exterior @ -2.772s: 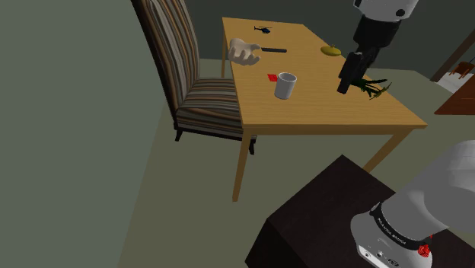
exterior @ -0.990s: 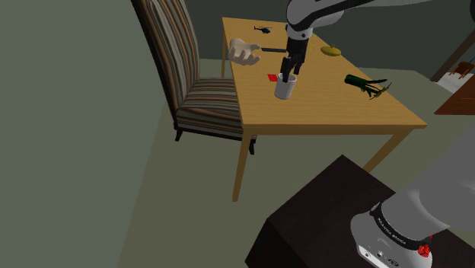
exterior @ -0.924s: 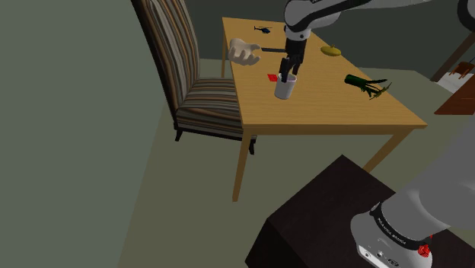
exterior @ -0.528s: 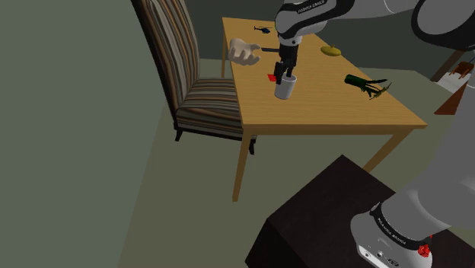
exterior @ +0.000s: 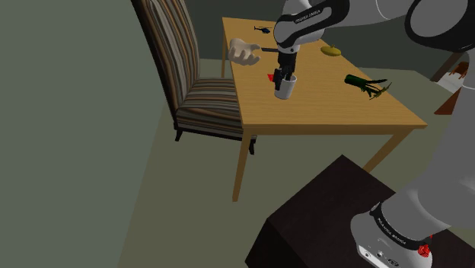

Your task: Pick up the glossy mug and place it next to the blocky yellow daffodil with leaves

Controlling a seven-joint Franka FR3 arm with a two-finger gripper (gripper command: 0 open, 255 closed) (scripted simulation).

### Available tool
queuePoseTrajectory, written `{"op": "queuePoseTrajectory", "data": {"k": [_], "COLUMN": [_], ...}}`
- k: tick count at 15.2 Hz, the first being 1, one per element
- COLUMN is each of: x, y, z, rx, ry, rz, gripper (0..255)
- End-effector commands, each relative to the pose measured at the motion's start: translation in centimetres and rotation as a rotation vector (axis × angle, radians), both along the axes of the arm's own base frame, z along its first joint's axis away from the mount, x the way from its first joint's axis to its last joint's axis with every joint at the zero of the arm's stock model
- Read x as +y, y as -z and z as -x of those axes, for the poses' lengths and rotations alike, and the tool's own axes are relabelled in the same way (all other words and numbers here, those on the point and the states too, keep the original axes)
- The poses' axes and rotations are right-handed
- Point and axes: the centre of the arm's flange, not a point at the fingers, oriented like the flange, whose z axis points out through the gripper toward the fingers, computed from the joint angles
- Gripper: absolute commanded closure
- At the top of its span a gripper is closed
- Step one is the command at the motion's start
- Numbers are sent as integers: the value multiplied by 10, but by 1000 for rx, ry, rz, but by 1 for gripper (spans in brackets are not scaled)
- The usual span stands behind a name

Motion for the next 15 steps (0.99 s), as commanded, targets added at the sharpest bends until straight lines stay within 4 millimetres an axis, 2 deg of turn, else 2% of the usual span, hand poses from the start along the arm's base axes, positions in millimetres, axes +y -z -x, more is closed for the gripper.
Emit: {"op": "queuePoseTrajectory", "data": {"k": [1,5,6,15], "x": [0,0,0,0], "y": [0,0,0,0], "z": [0,0,0,0], "rx": [0,0,0,0], "ry": [0,0,0,0], "rz": [0,0,0,0], "gripper": [0,0,255,255]}}
